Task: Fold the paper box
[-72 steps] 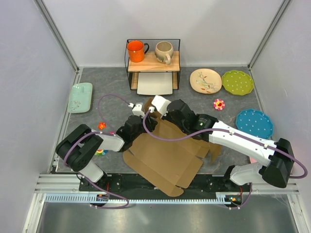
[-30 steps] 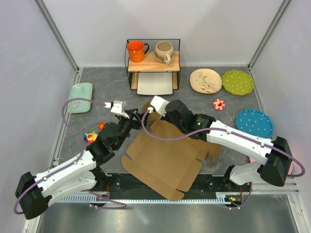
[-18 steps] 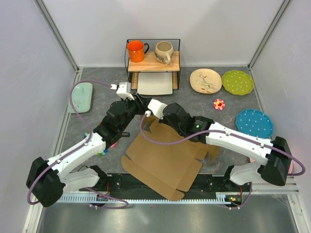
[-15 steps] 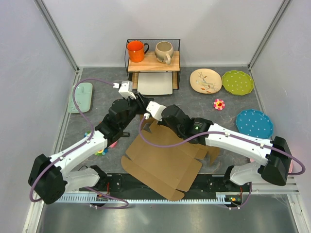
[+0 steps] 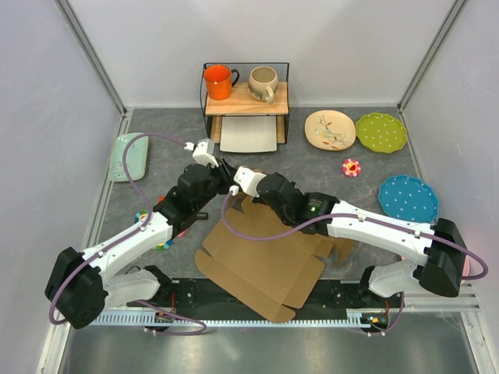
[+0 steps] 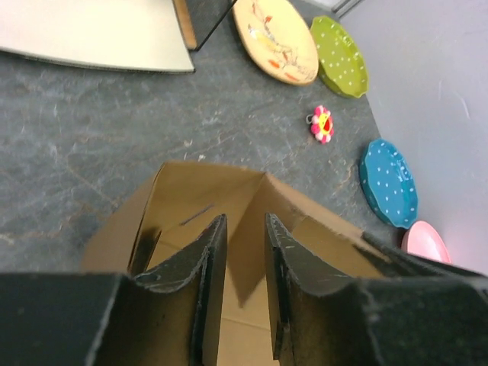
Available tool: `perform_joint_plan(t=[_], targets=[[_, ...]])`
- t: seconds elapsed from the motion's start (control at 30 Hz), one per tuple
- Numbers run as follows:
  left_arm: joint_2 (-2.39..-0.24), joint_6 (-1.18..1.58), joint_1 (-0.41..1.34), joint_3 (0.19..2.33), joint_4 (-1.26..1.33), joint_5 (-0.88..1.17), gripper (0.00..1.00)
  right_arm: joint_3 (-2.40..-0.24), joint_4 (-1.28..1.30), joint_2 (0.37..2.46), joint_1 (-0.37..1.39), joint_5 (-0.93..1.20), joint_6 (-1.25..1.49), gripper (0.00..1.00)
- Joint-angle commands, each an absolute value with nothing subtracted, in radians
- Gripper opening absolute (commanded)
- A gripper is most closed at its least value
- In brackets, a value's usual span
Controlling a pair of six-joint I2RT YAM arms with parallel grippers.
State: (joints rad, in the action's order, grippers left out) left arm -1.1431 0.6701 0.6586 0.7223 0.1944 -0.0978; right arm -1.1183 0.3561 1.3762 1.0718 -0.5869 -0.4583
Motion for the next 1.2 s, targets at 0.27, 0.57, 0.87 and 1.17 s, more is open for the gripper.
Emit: perform_joint_plan(t=[0.27, 0.57, 0.87, 1.17], targets=[[-1.114, 0.788, 0.657, 0.626, 0.245, -0.02, 0.33, -1.115, 0.292, 1.397, 1.095, -0.666, -0.494, 0.0], [-0.924, 0.739, 0.64, 0.603, 0.132, -0.162, 0.45, -1.074, 0.244, 1.399, 1.115, -0.739, -0.555, 0.0], [-0.727, 0.658, 0.592, 0.473, 0.097, -0.206, 0.73, -1.058, 0.212, 1.391, 1.12, -0.756, -0.595, 0.0], [-0.871, 0.525, 0.594, 0.335, 0.317, -0.117, 0.72, -1.017, 0.176, 1.385, 1.118, -0.749, -0.604, 0.0]])
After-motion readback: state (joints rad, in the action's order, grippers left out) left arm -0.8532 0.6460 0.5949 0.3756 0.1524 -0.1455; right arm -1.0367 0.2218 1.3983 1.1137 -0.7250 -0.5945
